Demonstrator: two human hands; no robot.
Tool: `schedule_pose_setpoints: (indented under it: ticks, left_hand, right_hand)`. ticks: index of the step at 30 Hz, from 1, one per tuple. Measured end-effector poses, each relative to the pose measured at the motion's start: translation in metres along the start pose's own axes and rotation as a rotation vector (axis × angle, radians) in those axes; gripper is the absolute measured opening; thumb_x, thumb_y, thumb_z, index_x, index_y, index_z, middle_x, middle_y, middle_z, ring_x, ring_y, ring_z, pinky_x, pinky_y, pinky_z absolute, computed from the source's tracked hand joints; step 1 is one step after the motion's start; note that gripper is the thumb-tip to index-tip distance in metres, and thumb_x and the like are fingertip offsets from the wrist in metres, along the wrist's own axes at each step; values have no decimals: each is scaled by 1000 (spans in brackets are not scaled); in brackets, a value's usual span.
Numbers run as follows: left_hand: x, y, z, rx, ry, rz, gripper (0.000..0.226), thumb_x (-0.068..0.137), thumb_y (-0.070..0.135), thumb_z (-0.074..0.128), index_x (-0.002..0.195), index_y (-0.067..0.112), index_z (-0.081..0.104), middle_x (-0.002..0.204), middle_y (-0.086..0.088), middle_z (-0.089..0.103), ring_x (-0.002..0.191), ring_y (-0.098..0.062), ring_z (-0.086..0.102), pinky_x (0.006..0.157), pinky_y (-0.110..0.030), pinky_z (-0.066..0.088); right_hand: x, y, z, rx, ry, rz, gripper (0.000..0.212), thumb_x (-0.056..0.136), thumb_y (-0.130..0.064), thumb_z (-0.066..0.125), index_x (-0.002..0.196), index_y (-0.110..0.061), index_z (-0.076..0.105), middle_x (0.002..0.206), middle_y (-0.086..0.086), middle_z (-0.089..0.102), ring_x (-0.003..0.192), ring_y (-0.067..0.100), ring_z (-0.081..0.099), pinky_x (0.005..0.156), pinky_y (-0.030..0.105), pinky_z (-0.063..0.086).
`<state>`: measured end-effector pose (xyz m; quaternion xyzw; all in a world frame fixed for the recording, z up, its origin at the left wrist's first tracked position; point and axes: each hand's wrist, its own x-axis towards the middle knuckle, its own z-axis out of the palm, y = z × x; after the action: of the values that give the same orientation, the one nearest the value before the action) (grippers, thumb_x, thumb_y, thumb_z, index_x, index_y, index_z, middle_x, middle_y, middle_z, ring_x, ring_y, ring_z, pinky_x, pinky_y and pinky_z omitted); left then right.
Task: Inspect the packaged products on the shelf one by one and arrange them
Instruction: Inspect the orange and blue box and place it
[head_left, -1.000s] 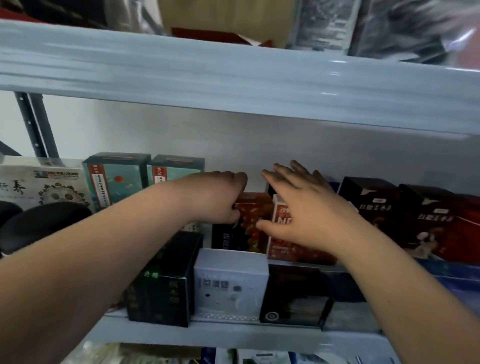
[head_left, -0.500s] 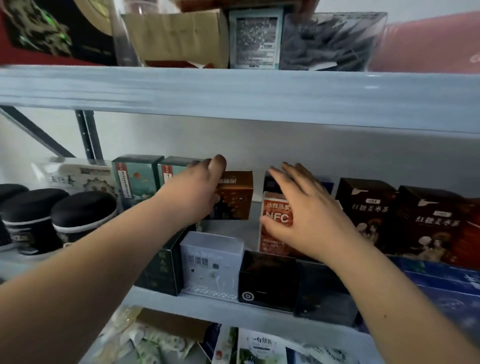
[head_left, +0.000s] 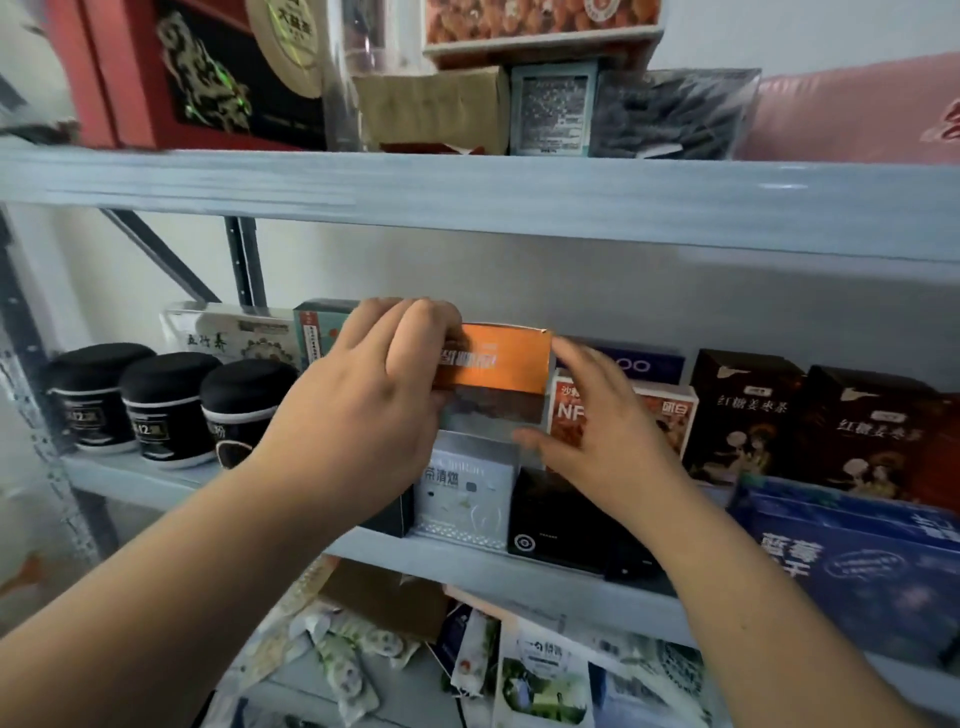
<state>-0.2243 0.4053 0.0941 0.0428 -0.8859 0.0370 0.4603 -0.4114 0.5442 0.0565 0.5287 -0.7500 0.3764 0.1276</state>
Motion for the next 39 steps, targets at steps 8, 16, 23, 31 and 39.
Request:
schedule_pose_setpoints:
  ticks: [8,16,23,31,39]
  left_hand:
    - [-41,-24,-64,-548,47,-372,46,86,18,73,110,46,46,126,28,53,117,-4,60,91,-29,56]
    - [-143,-69,-46,-1100,-65,-694,60,93,0,68,132,45,57,123,23,68,110,-7,69,91,-29,57]
    - [-209,-93,-40,-1229,-205,-827,53,98,0,60,135,38,60,125,13,71,104,-22,72,87,-44,60]
    - [-238,-90,-38,-1258,-241,-876,35,101,5,55,129,25,62,122,7,73,100,-19,73,76,-50,63]
    - [-244,-81,-31,-1280,-175,-945,34,103,0,50,116,28,65,102,12,73,82,-14,71,66,-41,62]
  right_hand:
    - [-41,-78,27,459,8,186,44,87,-46,71,118,-64,45,114,-34,64,104,-8,65,82,9,50]
    - [-87,-131,113,828,22,514,50,74,-51,71,122,-41,62,108,-9,76,99,8,74,78,35,62]
    - [-131,-159,165,946,72,732,47,76,-50,71,117,-28,65,106,6,78,81,34,77,62,39,59]
    - [-164,-171,179,958,128,831,24,94,-30,68,117,-25,67,111,3,78,102,28,74,86,56,59]
    - [-175,-182,173,935,186,745,29,84,-43,63,111,-38,73,112,4,77,95,21,72,78,46,57]
